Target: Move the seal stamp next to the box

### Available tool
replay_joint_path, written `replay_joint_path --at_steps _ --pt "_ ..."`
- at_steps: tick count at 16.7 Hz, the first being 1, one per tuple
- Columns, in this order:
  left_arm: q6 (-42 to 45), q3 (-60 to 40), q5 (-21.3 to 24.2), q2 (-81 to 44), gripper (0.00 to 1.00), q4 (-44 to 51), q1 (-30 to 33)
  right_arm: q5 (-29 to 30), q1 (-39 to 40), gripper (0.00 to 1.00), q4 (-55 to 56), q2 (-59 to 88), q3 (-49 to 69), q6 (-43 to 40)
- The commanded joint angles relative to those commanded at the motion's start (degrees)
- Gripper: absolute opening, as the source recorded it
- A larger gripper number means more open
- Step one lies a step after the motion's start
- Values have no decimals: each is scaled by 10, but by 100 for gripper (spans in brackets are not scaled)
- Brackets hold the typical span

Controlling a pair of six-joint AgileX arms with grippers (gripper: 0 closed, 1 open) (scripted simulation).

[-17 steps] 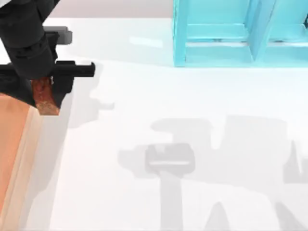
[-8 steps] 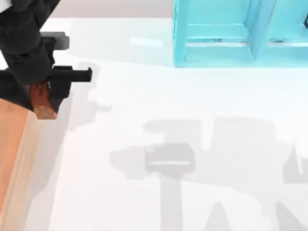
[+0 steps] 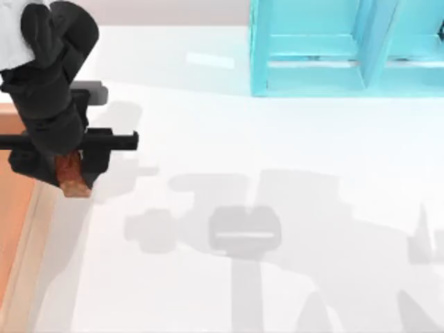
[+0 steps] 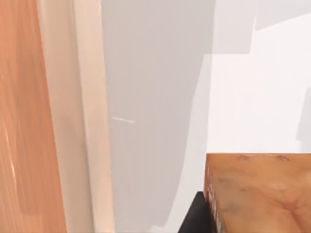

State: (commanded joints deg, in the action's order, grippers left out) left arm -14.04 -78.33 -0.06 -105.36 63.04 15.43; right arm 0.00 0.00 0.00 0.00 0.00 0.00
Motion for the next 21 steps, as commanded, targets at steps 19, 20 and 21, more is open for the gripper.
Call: replay_joint_path --at_steps 19,20,21 --pt "0 0 0 0 100 0 0 0 0 100 0 0 0 0" --pt "0 0 0 0 100 0 0 0 0 100 0 0 0 0" --pt "0 0 0 0 100 0 0 0 0 100 0 0 0 0"
